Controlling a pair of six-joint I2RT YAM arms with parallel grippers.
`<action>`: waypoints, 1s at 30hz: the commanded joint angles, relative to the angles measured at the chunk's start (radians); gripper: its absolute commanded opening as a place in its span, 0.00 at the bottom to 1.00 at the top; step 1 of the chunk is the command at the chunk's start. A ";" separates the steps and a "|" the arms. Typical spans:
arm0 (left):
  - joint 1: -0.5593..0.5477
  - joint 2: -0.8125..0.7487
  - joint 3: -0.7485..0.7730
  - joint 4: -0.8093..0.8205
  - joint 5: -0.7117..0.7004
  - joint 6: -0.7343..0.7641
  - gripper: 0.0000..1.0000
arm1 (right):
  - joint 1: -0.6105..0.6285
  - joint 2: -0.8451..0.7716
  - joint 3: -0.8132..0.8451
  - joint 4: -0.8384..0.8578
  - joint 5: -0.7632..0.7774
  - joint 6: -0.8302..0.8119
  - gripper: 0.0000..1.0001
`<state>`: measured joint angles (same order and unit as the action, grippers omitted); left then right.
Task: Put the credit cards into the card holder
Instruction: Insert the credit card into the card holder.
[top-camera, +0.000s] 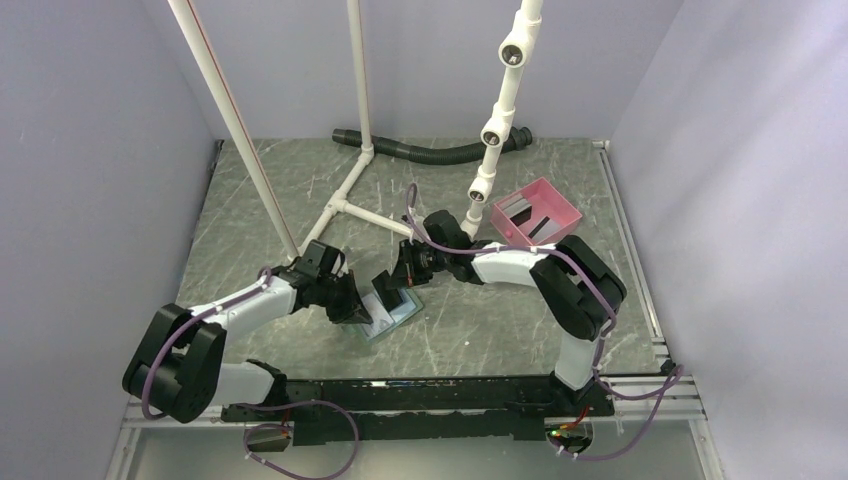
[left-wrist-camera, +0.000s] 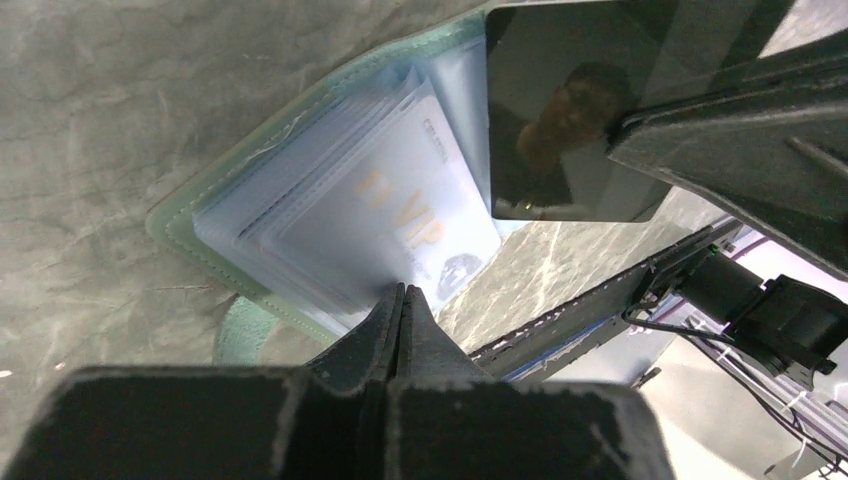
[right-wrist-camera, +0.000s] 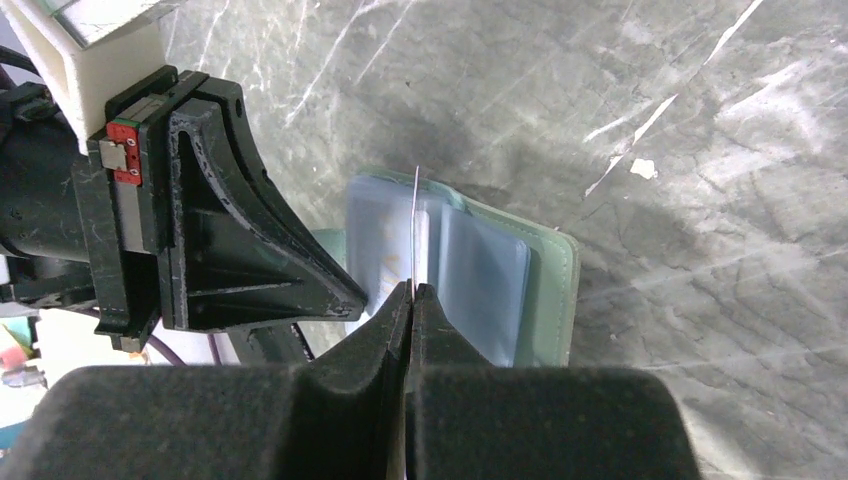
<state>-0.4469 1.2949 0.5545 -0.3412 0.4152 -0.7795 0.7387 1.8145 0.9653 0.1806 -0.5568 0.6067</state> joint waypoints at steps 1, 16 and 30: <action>-0.001 0.022 -0.004 -0.161 -0.182 0.049 0.00 | 0.002 -0.002 0.003 0.094 -0.039 0.019 0.00; -0.001 0.026 -0.003 -0.160 -0.182 0.052 0.00 | 0.001 -0.012 -0.038 0.073 0.009 -0.010 0.00; -0.001 0.014 -0.004 -0.164 -0.184 0.052 0.00 | 0.004 0.028 -0.083 0.171 -0.094 0.072 0.00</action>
<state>-0.4484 1.2938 0.5819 -0.4030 0.3717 -0.7792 0.7387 1.8313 0.8978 0.2859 -0.6121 0.6582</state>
